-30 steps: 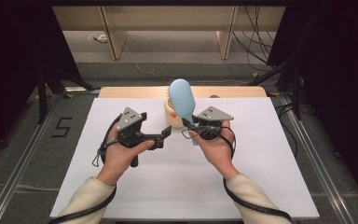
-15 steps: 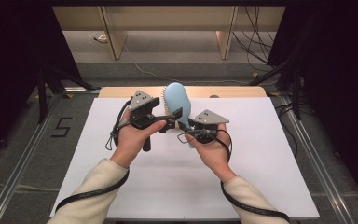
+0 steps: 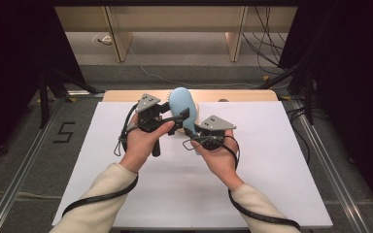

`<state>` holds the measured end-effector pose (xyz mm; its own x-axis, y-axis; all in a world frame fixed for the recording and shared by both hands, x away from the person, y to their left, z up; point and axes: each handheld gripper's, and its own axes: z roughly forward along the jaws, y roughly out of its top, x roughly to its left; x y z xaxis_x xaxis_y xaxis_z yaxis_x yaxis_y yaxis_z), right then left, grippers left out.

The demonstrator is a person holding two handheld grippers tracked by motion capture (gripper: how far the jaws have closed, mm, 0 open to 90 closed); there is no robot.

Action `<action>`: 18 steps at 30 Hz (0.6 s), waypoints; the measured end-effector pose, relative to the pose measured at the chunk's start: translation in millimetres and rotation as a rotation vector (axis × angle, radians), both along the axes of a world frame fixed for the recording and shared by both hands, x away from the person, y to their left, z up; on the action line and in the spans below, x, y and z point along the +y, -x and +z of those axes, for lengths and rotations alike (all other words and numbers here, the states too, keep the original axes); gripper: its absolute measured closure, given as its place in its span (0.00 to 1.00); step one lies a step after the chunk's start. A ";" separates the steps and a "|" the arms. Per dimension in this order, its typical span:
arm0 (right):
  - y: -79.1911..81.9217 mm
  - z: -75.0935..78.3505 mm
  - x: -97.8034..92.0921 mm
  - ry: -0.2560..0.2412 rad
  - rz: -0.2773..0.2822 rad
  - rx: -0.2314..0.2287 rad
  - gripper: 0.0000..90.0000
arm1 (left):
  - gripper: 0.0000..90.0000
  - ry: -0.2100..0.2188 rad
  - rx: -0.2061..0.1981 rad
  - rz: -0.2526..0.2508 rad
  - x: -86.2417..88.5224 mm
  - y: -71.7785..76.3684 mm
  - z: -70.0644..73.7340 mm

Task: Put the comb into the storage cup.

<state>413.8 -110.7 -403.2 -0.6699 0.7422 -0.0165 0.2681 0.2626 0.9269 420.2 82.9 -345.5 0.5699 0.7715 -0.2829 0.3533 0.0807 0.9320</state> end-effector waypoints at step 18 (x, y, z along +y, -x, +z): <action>3.4 2.3 3.6 -0.012 0.010 -0.015 0.78 | 0.43 0.064 0.029 -0.011 -2.8 -6.9 -5.6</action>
